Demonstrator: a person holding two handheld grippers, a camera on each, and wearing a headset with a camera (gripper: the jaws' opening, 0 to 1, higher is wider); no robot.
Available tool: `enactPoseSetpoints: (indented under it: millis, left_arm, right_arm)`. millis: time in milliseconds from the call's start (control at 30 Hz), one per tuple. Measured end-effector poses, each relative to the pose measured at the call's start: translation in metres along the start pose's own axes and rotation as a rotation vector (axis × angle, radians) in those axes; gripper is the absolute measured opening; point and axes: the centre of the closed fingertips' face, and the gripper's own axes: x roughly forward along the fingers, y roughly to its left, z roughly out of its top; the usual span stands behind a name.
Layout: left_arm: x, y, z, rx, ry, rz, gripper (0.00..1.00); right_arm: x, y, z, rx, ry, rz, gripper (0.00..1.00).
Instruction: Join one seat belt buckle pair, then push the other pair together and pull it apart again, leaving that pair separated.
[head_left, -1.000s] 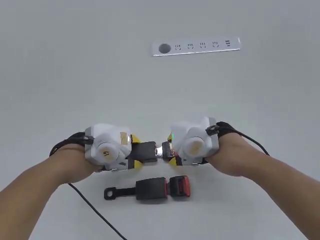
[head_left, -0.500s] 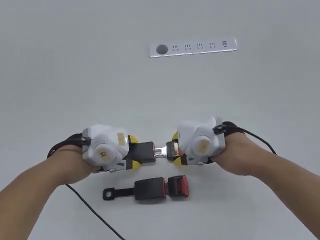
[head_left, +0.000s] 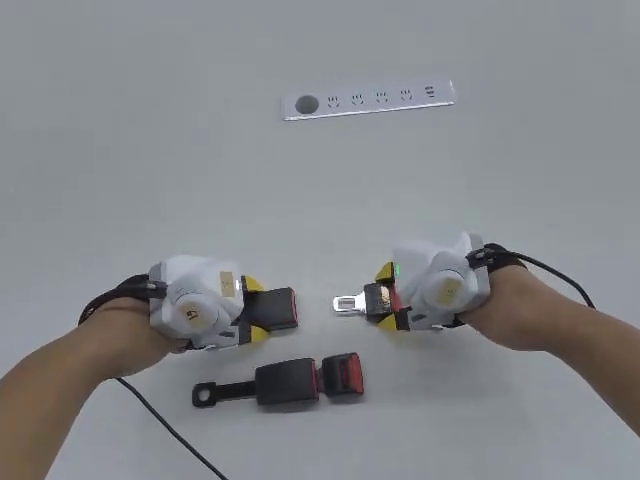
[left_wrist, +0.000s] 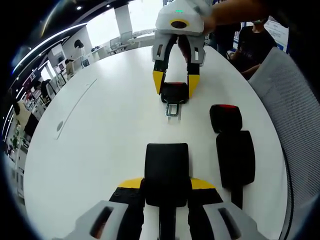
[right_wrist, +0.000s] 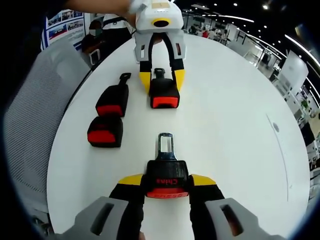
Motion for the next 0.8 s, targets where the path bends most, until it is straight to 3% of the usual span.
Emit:
enactPoseSetpoints:
  millis: [400, 567, 800]
  left_arm:
    - [0.0, 0.0, 0.0, 0.004, 0.002, -0.001, 0.33]
    - [0.0, -0.001, 0.002, 0.007, 0.005, 0.0, 0.34]
    - [-0.001, -0.001, 0.003, 0.002, 0.003, 0.006, 0.34]
  right_arm:
    - [-0.034, -0.003, -0.058, 0.026, 0.067, -0.011, 0.32]
    - [-0.042, -0.002, -0.068, 0.025, 0.079, -0.004, 0.32]
    - [-0.041, -0.003, -0.069, 0.021, 0.084, -0.001, 0.32]
